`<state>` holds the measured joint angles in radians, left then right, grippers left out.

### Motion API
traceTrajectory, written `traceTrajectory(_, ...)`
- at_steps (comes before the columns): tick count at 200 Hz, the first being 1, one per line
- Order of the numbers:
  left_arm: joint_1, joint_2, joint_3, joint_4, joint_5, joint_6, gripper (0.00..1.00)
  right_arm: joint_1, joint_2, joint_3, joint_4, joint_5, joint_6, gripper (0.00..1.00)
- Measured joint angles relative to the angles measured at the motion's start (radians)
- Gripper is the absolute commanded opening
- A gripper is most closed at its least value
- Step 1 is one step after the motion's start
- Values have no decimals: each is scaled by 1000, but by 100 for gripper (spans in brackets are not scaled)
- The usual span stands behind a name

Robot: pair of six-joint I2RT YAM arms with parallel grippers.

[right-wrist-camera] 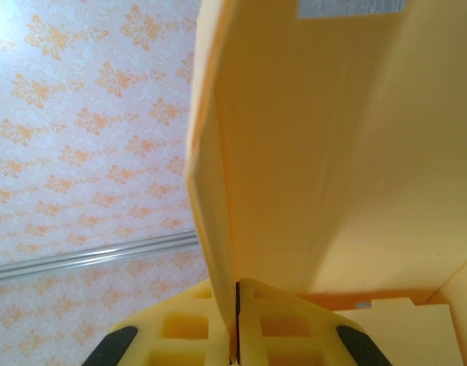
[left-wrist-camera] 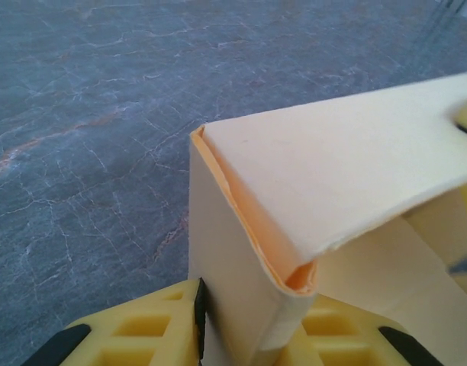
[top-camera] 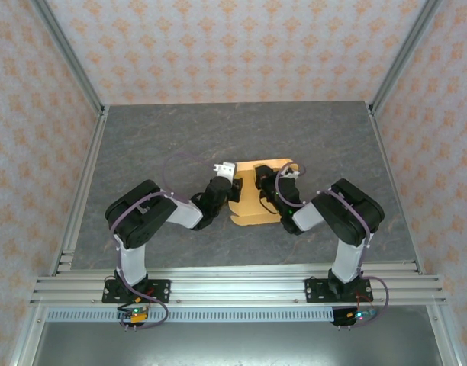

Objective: Fold the paper box

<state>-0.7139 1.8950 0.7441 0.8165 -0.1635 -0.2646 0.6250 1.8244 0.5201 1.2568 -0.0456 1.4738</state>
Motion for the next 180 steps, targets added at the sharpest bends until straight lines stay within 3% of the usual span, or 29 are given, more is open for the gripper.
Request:
traceTrajectory(48, 0, 28, 24, 7, -34, 1, 10, 65, -21, -20, -25, 28, 11, 23)
traceTrajectory(73, 0, 40, 29, 23, -34, 5, 8, 73, -84, -52, -95, 16, 7, 37)
traceTrajectory(96, -2, 43, 29, 32, -32, 8, 7, 73, -188, -100, -215, 3, -1, 43)
traceTrajectory(124, -6, 43, 29, 32, -31, 24, 8, 63, -435, -113, -513, -19, -68, 57)
traceTrajectory(136, -6, 43, 30, 32, -28, 31, 8, 54, -555, -90, -669, -22, -130, 59)
traceTrajectory(160, -6, 44, 34, 29, -25, 43, 8, 30, -752, 17, -962, -22, -319, 68)
traceTrajectory(180, -6, 44, 34, 28, -24, 58, 8, -41, -796, 167, -1167, -60, -508, 79)
